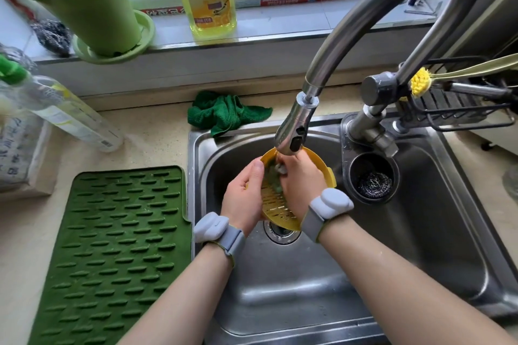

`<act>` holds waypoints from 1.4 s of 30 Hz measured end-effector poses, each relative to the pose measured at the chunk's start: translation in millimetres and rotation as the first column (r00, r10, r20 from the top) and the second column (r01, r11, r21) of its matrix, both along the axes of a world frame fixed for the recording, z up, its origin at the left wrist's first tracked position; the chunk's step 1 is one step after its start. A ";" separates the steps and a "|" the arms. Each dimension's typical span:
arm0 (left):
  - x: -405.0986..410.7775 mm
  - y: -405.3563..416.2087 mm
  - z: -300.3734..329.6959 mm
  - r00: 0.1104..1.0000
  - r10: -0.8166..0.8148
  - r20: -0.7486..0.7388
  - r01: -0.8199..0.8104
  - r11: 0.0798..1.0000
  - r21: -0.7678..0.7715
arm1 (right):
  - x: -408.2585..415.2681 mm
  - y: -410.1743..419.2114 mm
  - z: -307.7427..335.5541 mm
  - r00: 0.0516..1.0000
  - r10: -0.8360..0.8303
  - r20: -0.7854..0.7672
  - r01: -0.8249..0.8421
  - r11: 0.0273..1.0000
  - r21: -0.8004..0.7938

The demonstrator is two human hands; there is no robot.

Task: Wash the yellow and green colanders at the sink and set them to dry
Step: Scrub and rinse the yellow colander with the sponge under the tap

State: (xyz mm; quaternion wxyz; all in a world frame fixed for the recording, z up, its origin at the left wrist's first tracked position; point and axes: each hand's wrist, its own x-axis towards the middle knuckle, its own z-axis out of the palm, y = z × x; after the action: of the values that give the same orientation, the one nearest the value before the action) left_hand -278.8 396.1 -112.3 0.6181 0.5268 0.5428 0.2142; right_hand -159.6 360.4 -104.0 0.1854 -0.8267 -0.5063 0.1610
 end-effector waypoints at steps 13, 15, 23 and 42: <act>-2.5 4.9 -3.1 0.996 -0.004 -0.089 0.009 0.998 0.054 | -3.7 -23.7 -13.0 0.948 0.314 0.050 -0.296 0.930 -0.220; -2.1 5.6 -1.2 0.997 0.033 -0.070 -0.028 0.998 0.063 | -13.2 -17.9 -6.9 0.923 0.370 -0.103 -0.384 0.901 -0.202; -1.4 -1.2 -6.0 1.000 0.012 -0.018 -0.011 0.998 0.058 | -19.3 -17.2 0.9 0.915 0.402 -0.035 -0.396 0.877 -0.273; -2.9 -11.5 -6.4 0.998 0.040 -0.051 -0.035 0.995 0.090 | -12.2 -19.6 -4.8 0.905 0.425 0.018 -0.370 0.808 -0.460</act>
State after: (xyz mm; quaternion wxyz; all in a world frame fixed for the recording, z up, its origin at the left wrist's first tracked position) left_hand -281.7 384.6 -118.8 0.5754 0.5488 0.5586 0.2359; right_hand -171.9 340.8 -108.8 -0.0773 -0.7304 -0.6276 0.2580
